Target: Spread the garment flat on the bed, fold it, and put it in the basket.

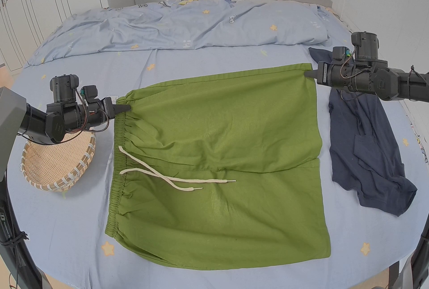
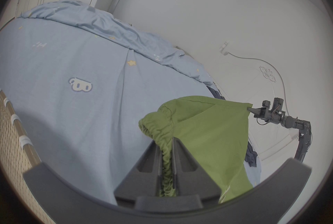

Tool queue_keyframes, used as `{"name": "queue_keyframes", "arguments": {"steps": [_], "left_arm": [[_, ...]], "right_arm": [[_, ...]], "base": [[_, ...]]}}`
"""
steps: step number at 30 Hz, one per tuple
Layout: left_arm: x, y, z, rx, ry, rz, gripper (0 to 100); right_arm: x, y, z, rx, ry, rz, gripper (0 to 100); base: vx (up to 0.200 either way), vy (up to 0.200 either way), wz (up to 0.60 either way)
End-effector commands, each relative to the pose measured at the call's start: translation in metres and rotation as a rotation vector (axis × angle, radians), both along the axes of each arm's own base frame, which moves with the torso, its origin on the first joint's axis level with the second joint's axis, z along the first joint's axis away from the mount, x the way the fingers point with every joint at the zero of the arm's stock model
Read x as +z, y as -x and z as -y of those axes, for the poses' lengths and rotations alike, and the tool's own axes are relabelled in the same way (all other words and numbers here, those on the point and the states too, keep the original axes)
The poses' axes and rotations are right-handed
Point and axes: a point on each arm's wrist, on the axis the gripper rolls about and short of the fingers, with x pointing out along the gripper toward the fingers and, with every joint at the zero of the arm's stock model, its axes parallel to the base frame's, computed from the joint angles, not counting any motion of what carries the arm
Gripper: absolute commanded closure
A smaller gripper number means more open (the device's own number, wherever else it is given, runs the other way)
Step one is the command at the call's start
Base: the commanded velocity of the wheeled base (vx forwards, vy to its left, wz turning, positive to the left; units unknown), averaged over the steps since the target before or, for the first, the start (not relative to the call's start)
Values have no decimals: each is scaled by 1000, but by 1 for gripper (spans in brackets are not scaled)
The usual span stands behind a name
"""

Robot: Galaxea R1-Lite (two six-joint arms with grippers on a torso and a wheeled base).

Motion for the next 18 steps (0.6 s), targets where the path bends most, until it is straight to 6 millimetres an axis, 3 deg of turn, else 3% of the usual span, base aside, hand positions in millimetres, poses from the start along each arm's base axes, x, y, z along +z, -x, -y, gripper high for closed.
{"name": "queue_keyframes", "arguments": {"steps": [1,18], "left_arm": [[-1,-7,-1,19,-6,8,100],[-8,-17,0,73,-27,7,100]], "right_arm": [[-25,-24,-7,-41,53,-27,100],[-36,-47,-17,-100,88,0,100]], "base": [[0,0,0],[0,0,0]]}}
